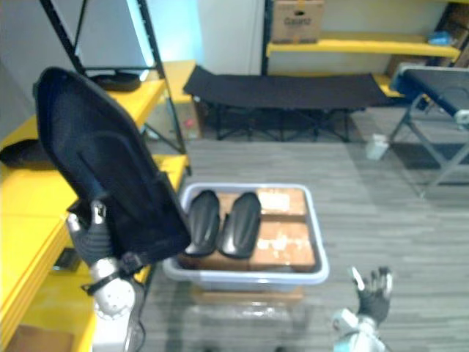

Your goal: Walk over and take plastic housings, then place them on the shelf

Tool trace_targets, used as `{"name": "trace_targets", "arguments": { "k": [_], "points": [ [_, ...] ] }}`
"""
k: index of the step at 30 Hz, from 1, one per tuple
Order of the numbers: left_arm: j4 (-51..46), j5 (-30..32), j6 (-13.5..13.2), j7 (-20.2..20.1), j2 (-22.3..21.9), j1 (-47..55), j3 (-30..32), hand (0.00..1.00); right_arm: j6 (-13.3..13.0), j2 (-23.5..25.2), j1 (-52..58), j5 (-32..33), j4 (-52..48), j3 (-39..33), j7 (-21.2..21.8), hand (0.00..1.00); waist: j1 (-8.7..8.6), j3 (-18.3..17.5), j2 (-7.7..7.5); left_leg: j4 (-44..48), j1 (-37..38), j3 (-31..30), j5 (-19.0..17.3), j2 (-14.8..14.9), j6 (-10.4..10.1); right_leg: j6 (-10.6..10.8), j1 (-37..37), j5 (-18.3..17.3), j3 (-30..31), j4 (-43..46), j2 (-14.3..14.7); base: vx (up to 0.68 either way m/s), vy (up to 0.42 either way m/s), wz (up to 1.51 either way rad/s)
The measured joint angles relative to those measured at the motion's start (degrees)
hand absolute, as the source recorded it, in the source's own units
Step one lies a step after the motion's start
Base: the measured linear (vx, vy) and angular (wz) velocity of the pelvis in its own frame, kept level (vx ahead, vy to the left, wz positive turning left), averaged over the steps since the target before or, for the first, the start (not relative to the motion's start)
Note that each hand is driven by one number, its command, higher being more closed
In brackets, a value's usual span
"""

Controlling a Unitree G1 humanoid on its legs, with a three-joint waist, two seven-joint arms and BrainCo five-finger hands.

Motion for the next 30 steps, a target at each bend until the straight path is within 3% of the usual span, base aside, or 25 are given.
{"name": "trace_targets", "arguments": {
  "k": [6, 9, 12, 16, 20, 23, 26, 30],
  "points": [
    [0.00, -1.47, -0.15, 0.92, 0.04, 1.47, 0.67, 1.00, 0.65, 0.08, -1.21, 0.09, -1.05, 1.62, 1.47, 0.00, 0.15, 0.01, -0.04, 0.00, 0.02, -0.23, -0.05, -0.05, -0.03, -0.05, 0.18, -0.04, -0.15, -0.12, -0.04, 0.00, 0.001, 0.01],
    [-0.08, -1.31, -0.14, 4.22, 0.13, 1.60, 2.03, 1.00, 1.59, -0.06, -2.40, 1.05, -5.29, 4.68, 5.07, 0.00, 1.05, 0.03, -0.03, 0.00, -0.26, -1.83, -0.19, -0.30, -0.16, -0.06, 0.93, -0.26, -1.77, -0.36, -0.34, -0.01, 0.014, 0.23],
    [-2.29, -1.20, -0.07, 7.10, -0.22, 1.79, 5.39, 1.00, 1.91, -0.31, -5.43, 1.26, -6.66, 8.31, 6.61, 0.00, 2.31, 0.27, -0.18, 0.00, -1.36, -5.44, 0.40, -1.03, 0.04, 0.60, 1.80, -0.96, -5.56, -0.21, -1.30, 0.00, 0.031, 0.58],
    [-6.86, 0.01, 0.00, 9.02, -2.40, 3.17, 11.76, 1.00, 2.77, -0.53, -10.54, 1.02, -6.65, 12.73, 8.02, 0.00, 5.46, 0.61, -0.67, 0.06, -2.04, -10.10, 1.14, -2.42, 1.02, 1.36, 3.71, -0.85, -10.33, -0.10, -2.26, 0.07, 0.043, 0.71],
    [-9.10, 0.08, -0.14, 8.42, -3.76, 7.30, 17.84, 1.00, 2.88, -0.92, -16.07, -1.23, -6.51, 17.53, 8.92, 0.00, 9.72, 1.12, -1.37, 0.31, -2.08, -14.14, 1.45, -3.98, 1.57, 1.44, 5.89, -0.89, -14.86, 0.43, -3.22, 0.07, 0.058, 0.57],
    [-9.11, -0.30, -0.61, 6.03, -4.30, 8.87, 20.90, 1.00, 2.87, -0.87, -18.45, -3.44, -6.48, 19.45, 8.96, 0.00, 11.24, 1.80, -1.43, 0.06, -2.08, -16.65, 0.93, -4.43, 2.10, 1.40, 6.47, -0.89, -16.38, 2.73, -3.80, 0.02, 0.068, 0.46],
    [-9.10, -2.52, -1.14, 3.71, -4.36, 9.04, 21.76, 1.00, 2.87, -0.88, -18.96, -3.45, -6.55, 20.82, 8.65, 0.00, 11.31, 2.59, -1.59, 0.07, -2.07, -18.63, 0.54, -4.40, 2.65, 0.72, 6.44, -1.21, -15.60, 4.91, -4.01, 0.01, 0.052, 0.40],
    [-8.04, -6.26, -1.28, 1.42, -4.32, 8.98, 21.86, 1.00, 3.10, -1.15, -18.96, -3.31, -7.10, 21.41, 9.87, 0.00, 11.24, 2.96, -2.74, 0.40, -1.85, -19.38, 0.68, -3.65, 2.41, -1.79, 6.06, -2.91, -12.72, 6.49, -3.37, 0.04, -0.046, 0.10]
  ]
}}
